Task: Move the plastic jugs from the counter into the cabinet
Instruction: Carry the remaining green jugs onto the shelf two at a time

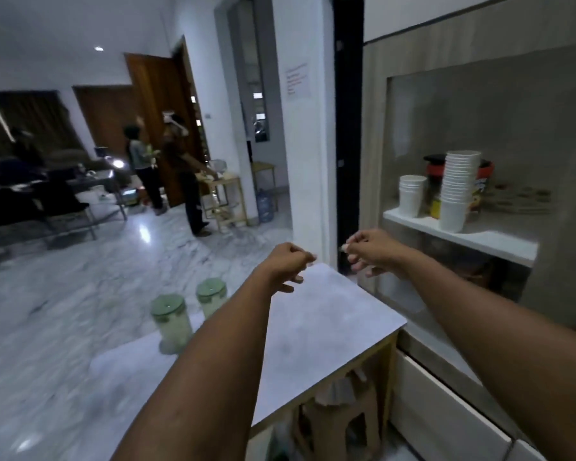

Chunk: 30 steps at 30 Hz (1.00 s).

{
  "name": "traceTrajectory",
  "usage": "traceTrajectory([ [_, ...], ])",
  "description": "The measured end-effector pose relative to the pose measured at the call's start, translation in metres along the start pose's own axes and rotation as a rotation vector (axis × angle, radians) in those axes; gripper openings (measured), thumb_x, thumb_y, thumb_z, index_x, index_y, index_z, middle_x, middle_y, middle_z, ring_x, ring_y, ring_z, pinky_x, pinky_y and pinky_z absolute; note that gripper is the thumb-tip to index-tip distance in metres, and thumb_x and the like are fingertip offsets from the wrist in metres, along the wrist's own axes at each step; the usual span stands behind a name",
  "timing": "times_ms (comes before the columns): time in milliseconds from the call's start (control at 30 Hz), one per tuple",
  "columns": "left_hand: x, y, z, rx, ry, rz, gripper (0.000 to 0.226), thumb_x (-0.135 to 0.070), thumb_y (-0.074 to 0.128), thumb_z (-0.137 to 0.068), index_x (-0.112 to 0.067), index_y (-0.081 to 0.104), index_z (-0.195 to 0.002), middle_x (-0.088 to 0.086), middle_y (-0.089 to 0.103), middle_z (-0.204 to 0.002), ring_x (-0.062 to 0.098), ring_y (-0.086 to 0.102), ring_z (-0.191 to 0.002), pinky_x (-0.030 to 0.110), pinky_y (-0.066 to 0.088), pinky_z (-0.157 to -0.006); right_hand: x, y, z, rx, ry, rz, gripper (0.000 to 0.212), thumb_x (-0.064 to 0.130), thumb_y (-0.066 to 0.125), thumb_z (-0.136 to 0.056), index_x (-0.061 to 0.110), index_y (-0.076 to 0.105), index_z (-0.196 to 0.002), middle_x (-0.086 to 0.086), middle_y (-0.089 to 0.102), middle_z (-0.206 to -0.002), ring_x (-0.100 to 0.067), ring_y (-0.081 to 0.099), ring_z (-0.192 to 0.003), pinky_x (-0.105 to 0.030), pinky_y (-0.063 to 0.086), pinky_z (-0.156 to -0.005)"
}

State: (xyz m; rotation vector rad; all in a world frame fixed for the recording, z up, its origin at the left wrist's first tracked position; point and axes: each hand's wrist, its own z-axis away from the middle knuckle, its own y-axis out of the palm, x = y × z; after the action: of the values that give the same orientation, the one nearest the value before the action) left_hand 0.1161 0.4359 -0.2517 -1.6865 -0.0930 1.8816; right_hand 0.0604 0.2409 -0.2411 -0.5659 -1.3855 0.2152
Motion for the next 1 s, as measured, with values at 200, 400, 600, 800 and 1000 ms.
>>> traceTrajectory([
  [200,0.118,-0.152,0.001,-0.219,-0.199,0.032,0.031,-0.029,0.063,-0.092,-0.008,0.06,-0.115,0.01,0.06,-0.106,0.027,0.057,-0.08,0.04,0.047,-0.078,0.045,0.162,-0.047,0.195,-0.052,0.019,0.018,0.027,0.062,-0.091,0.012,0.062,-0.101,-0.007,0.067,-0.09,-0.019,0.066,-0.078,-0.035,0.048,-0.071],
  [400,0.197,-0.221,-0.015,-0.315,-0.308,0.075,0.02,-0.032,0.06,-0.093,-0.013,0.057,-0.1,0.011,0.05,-0.093,0.026,0.045,-0.077,0.037,0.039,-0.071,0.053,0.258,-0.102,0.32,0.009,0.038,0.019,0.03,0.061,-0.09,0.013,0.061,-0.099,-0.007,0.064,-0.088,-0.02,0.062,-0.074,-0.035,0.047,-0.07],
  [600,0.274,-0.244,-0.066,-0.407,-0.464,0.097,0.031,-0.031,0.059,-0.096,-0.007,0.06,-0.116,0.026,0.06,-0.119,0.039,0.06,-0.109,0.032,0.043,-0.069,0.026,0.339,-0.184,0.38,0.132,0.026,0.034,0.037,0.063,-0.09,0.007,0.062,-0.108,-0.011,0.061,-0.096,-0.023,0.056,-0.083,-0.036,0.045,-0.07],
  [800,0.342,-0.244,-0.139,-0.441,-0.656,0.187,0.056,-0.045,0.051,-0.099,0.0,0.054,-0.133,0.024,0.057,-0.136,0.04,0.055,-0.125,0.038,0.047,-0.087,-0.021,0.416,-0.268,0.474,0.34,-0.001,0.071,0.055,0.062,-0.088,0.006,0.048,-0.138,-0.012,0.052,-0.138,-0.031,0.051,-0.124,-0.043,0.046,-0.09],
  [1000,0.377,-0.235,-0.189,-0.381,-0.756,0.395,0.071,-0.06,0.054,-0.093,-0.01,0.048,-0.143,0.011,0.058,-0.138,0.029,0.056,-0.11,0.035,0.044,-0.081,-0.05,0.456,-0.315,0.593,0.441,-0.022,0.087,0.068,0.072,-0.07,0.012,0.054,-0.135,-0.007,0.057,-0.133,-0.027,0.054,-0.122,-0.047,0.046,-0.095],
])
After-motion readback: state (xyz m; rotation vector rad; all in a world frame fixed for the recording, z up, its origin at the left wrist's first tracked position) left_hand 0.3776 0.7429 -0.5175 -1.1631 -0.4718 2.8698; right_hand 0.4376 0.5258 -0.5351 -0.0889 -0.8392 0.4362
